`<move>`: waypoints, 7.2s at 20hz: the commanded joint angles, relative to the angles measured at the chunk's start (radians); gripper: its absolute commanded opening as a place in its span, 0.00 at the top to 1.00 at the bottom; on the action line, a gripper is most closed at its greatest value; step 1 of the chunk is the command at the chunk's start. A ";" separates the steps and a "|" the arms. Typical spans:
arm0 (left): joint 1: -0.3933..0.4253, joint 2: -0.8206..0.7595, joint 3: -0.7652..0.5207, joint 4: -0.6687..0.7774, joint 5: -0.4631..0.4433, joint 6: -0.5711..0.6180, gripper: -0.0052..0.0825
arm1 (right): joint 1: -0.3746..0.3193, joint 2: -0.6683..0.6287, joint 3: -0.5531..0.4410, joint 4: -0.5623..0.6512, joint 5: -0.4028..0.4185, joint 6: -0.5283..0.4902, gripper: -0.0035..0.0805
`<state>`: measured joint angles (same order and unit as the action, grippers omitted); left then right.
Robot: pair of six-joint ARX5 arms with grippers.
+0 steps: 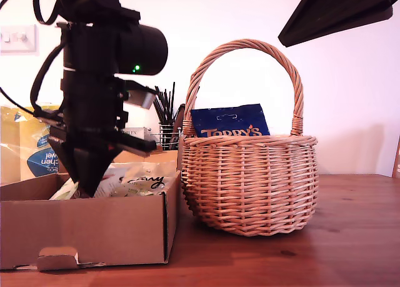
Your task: Move the bags of Easter eggs from the cardboard box on the left into the woven basket on the right side.
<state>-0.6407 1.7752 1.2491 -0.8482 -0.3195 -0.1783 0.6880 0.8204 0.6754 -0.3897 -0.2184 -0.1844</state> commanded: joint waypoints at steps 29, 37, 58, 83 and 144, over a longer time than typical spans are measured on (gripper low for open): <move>0.082 -0.228 0.013 -0.024 0.207 0.154 0.97 | -0.002 -0.027 0.001 -0.045 -0.043 0.000 0.97; 0.297 -0.255 -0.001 -0.103 0.743 0.652 0.97 | -0.001 -0.027 0.001 -0.032 -0.043 -0.010 0.97; 0.516 -0.453 -0.491 0.536 1.036 0.608 0.15 | -0.003 -0.027 0.001 -0.023 -0.010 -0.026 0.97; 0.286 -0.152 -0.490 0.661 0.880 0.604 0.33 | -0.003 -0.027 0.001 -0.029 -0.010 -0.026 0.97; -0.146 -0.068 -0.245 1.081 0.498 0.204 0.50 | -0.026 -0.174 0.002 -0.177 0.046 -0.051 0.97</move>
<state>-0.7830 1.6951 1.0000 0.2172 0.1806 0.0299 0.6670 0.6533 0.6754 -0.5705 -0.1726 -0.2340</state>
